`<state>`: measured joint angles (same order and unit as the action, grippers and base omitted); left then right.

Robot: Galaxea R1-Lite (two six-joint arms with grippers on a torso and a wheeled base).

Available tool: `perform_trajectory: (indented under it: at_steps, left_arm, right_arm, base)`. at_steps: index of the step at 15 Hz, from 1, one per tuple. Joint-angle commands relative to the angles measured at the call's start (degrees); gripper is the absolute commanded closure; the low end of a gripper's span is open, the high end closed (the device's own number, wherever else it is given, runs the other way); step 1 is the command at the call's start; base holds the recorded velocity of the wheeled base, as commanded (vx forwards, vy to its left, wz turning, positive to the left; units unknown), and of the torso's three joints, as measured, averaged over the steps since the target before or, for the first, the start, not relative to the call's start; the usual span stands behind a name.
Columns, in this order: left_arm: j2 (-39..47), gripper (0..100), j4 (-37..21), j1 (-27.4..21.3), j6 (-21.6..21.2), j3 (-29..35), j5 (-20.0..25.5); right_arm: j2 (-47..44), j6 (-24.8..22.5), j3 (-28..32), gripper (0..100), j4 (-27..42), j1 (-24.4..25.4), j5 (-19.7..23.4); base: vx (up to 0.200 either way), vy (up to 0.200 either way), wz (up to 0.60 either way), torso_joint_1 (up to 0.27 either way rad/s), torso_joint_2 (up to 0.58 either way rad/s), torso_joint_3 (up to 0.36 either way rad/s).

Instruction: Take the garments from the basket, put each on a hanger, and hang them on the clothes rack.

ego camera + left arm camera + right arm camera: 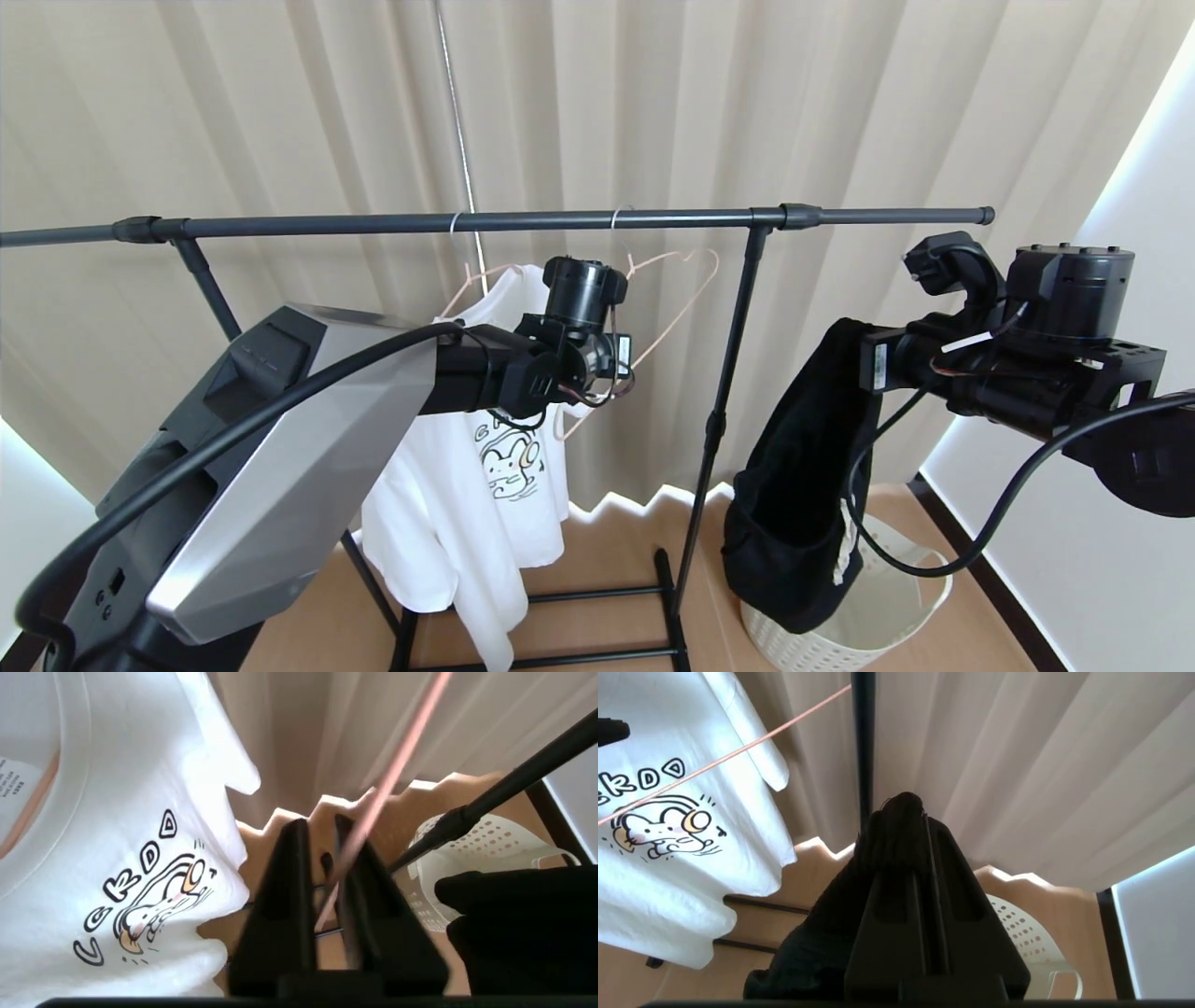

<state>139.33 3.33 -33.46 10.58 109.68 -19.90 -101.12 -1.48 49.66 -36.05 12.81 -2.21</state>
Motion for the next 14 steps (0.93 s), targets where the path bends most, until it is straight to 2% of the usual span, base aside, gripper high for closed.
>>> perform_trajectory:
  at_steps: [1,14]
  left_arm:
    - [-0.20,100,0.01,-0.02,0.05,0.18,-0.14]
    - [-3.80,100,2.21,-0.73,1.55,-2.36,-0.50]
  right_arm:
    - [-0.04,-0.02,-0.01,100,-0.08,0.02,0.01]
    - [-0.04,-0.02,0.17,100,-0.08,0.02,0.01]
  base:
    - [0.000,0.000,0.00,0.000,0.00,0.000]
    - [0.000,0.000,0.00,0.000,0.00,0.000]
